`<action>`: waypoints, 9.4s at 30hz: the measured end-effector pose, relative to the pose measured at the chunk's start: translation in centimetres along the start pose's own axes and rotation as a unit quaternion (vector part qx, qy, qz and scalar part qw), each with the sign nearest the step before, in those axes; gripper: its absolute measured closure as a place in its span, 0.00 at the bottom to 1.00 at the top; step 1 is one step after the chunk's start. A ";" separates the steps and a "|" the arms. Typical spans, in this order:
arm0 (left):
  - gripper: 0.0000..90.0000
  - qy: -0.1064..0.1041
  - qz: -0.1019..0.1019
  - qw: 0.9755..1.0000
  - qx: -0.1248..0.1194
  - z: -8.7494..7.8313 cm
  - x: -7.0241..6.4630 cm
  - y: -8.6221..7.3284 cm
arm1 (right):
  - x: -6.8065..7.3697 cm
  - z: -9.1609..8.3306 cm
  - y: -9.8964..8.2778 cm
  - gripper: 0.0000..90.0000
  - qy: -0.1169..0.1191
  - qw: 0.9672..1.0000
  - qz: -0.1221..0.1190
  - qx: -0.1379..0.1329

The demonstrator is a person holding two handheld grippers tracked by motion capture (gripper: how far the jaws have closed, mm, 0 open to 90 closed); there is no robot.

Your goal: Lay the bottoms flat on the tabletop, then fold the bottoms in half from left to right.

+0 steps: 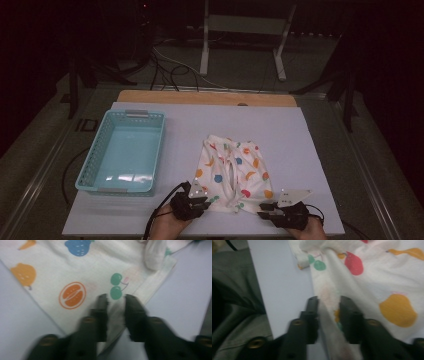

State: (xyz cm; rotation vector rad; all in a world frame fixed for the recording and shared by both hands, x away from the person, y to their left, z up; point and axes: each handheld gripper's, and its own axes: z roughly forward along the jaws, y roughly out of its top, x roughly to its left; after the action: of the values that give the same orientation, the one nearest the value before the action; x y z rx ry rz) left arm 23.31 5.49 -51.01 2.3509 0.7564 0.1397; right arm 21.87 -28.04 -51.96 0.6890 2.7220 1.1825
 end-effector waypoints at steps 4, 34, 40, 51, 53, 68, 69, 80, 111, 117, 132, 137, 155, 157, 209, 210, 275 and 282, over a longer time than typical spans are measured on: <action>1.00 0.005 -0.003 1.000 0.004 -0.4 0.1 0.0 | -0.3 -0.5 0.0 0.98 0.010 1.000 0.005 0.008; 0.76 0.027 -0.056 0.997 -0.045 -1.9 2.9 -1.3 | -9.6 0.2 5.1 0.60 -0.096 0.991 0.088 -0.039; 0.75 0.022 -0.053 0.998 -0.041 -1.4 2.8 -1.5 | -13.3 1.4 7.5 0.59 -0.123 0.985 0.114 -0.036; 0.79 0.020 -0.055 0.998 -0.040 -1.5 3.1 -2.2 | -17.8 5.4 9.4 0.67 -0.134 0.977 0.167 -0.001; 0.83 0.018 -0.051 0.998 -0.040 -1.5 3.1 -2.3 | -18.0 5.9 9.4 0.80 -0.131 0.977 0.168 0.009; 0.84 0.014 -0.054 0.997 -0.045 -1.7 3.1 -2.6 | -19.4 4.9 8.5 0.92 -0.157 0.970 0.184 0.014; 0.82 0.014 -0.054 0.997 -0.046 -1.7 3.0 -2.6 | -19.3 4.9 8.5 0.85 -0.159 0.969 0.188 0.009; 0.70 0.013 -0.043 0.998 -0.054 -1.7 2.6 -2.3 | -16.9 2.1 7.5 0.65 -0.117 0.978 0.175 -0.015; 0.54 -0.003 -0.031 0.995 -0.098 -1.6 2.6 -1.4 | -13.6 1.9 6.5 0.37 -0.072 0.982 0.163 -0.060; 0.53 -0.002 -0.033 0.994 -0.106 -2.0 2.7 -1.4 | -13.9 3.0 8.3 0.35 -0.085 0.984 0.143 -0.057; 0.53 -0.003 -0.033 0.994 -0.107 -2.1 3.0 -1.6 | -14.5 4.9 15.3 0.33 -0.058 0.989 0.123 -0.052; 0.52 -0.002 -0.031 0.994 -0.104 -2.1 3.0 -1.6 | -14.4 5.7 17.2 0.33 -0.049 0.992 0.113 -0.040; 0.52 -0.002 -0.031 0.995 -0.100 -2.3 2.9 -2.2 | -16.6 7.7 20.3 0.38 -0.048 0.993 0.099 -0.038; 0.52 0.004 -0.030 0.995 -0.091 -2.2 2.8 -2.3 | -16.6 8.1 20.3 0.37 -0.046 0.994 0.095 -0.041; 0.99 0.009 -0.047 0.992 -0.120 -4.7 1.4 -2.7 | -16.5 12.9 19.6 0.93 -0.053 0.993 0.102 -0.029; 0.99 0.005 -0.048 0.991 -0.122 -4.6 1.3 -2.4 | -16.5 12.7 19.6 0.93 -0.050 0.993 0.102 -0.031; 0.77 -0.099 0.029 0.990 -0.095 5.2 -6.5 8.1 | -18.0 1.6 11.2 0.74 -0.094 0.985 0.142 -0.025; 0.76 -0.105 0.030 0.991 -0.078 5.9 -6.6 7.1 | -18.7 3.0 9.1 0.70 -0.097 0.982 0.162 0.019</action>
State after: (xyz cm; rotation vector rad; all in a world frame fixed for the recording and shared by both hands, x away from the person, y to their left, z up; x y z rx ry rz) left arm 22.96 -5.86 -50.65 2.1991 0.5518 -0.0220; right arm 42.69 -28.85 -49.26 1.2223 2.5406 1.0526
